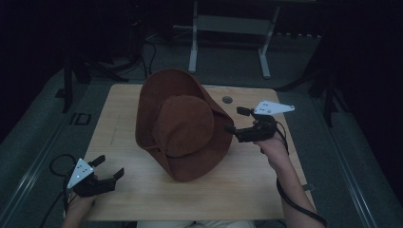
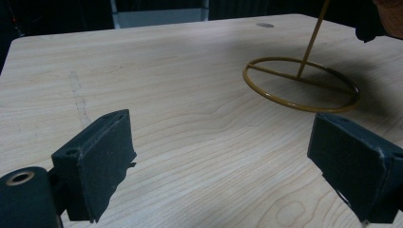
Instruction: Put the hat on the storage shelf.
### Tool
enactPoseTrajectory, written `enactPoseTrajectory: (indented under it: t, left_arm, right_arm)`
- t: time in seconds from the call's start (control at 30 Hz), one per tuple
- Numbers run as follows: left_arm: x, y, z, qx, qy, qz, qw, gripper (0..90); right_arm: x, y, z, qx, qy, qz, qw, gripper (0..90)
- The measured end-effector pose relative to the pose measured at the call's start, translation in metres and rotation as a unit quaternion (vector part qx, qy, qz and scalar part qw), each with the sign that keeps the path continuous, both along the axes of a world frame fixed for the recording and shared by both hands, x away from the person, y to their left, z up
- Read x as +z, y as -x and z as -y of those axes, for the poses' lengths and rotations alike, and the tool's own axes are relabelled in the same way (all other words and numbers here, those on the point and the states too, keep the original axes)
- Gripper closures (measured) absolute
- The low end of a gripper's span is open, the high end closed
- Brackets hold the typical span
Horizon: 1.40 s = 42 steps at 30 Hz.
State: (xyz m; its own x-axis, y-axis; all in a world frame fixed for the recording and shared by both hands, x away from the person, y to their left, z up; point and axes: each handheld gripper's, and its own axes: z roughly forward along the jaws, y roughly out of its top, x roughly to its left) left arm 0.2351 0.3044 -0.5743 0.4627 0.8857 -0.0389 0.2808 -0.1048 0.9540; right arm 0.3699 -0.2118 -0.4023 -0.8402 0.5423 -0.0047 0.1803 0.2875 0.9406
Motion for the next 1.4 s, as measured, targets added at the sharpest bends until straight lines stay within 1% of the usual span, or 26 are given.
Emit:
enactPoseTrajectory:
  t: [0.07, 0.13, 0.3, 0.43, 0.53, 0.63, 0.7, 0.73, 0.8, 0.93, 1.07, 1.2, 1.27, 1.4]
  left_arm:
    - [0.0, 0.0, 0.0, 0.001, 0.003, 0.002, 1.0, 8.7]
    - [0.0, 0.0, 0.0, 0.001, 0.002, 0.003, 1.0, 8.7]
    - [0.0, 0.0, 0.0, 0.0, -0.001, 0.002, 1.0, 8.7]
    - [0.0, 0.001, 0.0, 0.0, -0.002, 0.003, 1.0, 8.7]
    - [0.0, 0.001, 0.0, 0.001, 0.0, 0.003, 1.0, 8.7]
    - [0.0, 0.001, 0.0, 0.001, 0.001, 0.003, 1.0, 8.7]
    - [0.0, 0.001, 0.0, 0.001, 0.001, 0.003, 1.0, 8.7]
    - [0.0, 0.001, 0.0, 0.001, 0.001, 0.003, 1.0, 8.7]
    - [0.0, 0.001, 0.0, 0.001, -0.001, 0.003, 1.0, 8.7]
    - [-0.001, 0.001, 0.0, 0.0, 0.0, 0.002, 1.0, 8.7]
    - [0.0, 0.001, 0.0, 0.0, -0.002, 0.002, 1.0, 8.7]
    - [0.0, 0.001, 0.0, 0.0, -0.001, 0.003, 1.0, 8.7]
    - [0.0, 0.002, 0.0, 0.001, 0.0, 0.003, 1.0, 8.7]
    - [-0.001, 0.002, 0.001, -0.001, -0.002, 0.003, 1.0, 8.7]
  right_arm:
    - [-0.008, 0.001, 0.01, -0.014, 0.006, 0.0, 0.9999, 13.8]
    - [-0.015, 0.002, 0.017, -0.024, 0.012, 0.0, 0.9996, 13.8]
    - [-0.041, 0.004, 0.036, -0.051, 0.027, -0.003, 0.9983, 13.9]
    - [-0.06, 0.003, 0.047, -0.062, 0.033, -0.015, 0.9974, 13.9]
    - [-0.073, 0.003, 0.056, -0.076, 0.025, -0.023, 0.9966, 14.0]
    - [-0.085, 0.004, 0.062, -0.081, 0.028, -0.021, 0.9961, 14.0]
    - [-0.095, 0.005, 0.067, -0.084, 0.031, -0.025, 0.9957, 14.0]
    - [-0.095, 0.005, 0.067, -0.084, 0.031, -0.025, 0.9957, 14.0]
    - [-0.105, 0.007, 0.073, -0.088, 0.028, -0.032, 0.9952, 14.1]
    - [-0.116, 0.012, 0.081, -0.095, 0.026, -0.038, 0.9944, 14.1]
    - [-0.127, 0.017, 0.086, -0.09, 0.041, -0.044, 0.9941, 14.1]
    - [-0.133, 0.022, 0.091, -0.09, 0.046, -0.051, 0.9935, 14.1]
    - [-0.135, 0.025, 0.094, -0.093, 0.044, -0.053, 0.9933, 14.2]
    - [-0.14, 0.03, 0.102, -0.105, 0.05, -0.05, 0.992, 14.2]
